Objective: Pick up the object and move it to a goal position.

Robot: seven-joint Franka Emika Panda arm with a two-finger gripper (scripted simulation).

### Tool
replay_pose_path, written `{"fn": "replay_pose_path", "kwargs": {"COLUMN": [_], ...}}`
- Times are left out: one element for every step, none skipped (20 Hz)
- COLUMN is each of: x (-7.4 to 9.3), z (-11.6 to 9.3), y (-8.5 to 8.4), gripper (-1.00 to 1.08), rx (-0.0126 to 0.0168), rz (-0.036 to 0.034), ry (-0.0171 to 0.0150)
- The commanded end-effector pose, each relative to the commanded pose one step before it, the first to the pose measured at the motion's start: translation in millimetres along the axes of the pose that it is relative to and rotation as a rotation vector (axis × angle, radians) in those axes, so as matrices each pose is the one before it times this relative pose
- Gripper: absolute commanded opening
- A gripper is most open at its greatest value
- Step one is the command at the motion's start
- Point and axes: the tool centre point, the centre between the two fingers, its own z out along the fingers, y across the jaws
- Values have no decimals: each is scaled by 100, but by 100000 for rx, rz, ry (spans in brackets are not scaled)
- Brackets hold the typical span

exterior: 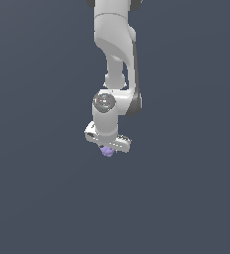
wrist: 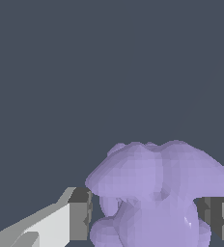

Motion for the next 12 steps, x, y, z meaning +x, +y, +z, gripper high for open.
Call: {"fn": "replay_pose_path", "kwargs": {"x": [-36,0,0,0,0,0,0,66,-3,-10,-17,-24], "z": [120,0,0,0,0,0,0,-119,-30,-89,-149,-209], "y": [9,0,0,0,0,0,0,-33,-2,-7,-11,-15], "gripper": [-100,-100,-100,-100,-100,-100,-100,-100,-100,-100,-100,-100], "rx": [-38,0,0,0,0,0,0,67,0,0,0,0], "rz": [0,0,0,0,0,0,0,-21,0,0,0,0], "ry": [-127,0,0,0,0,0,0,207,0,0,0,0]}}
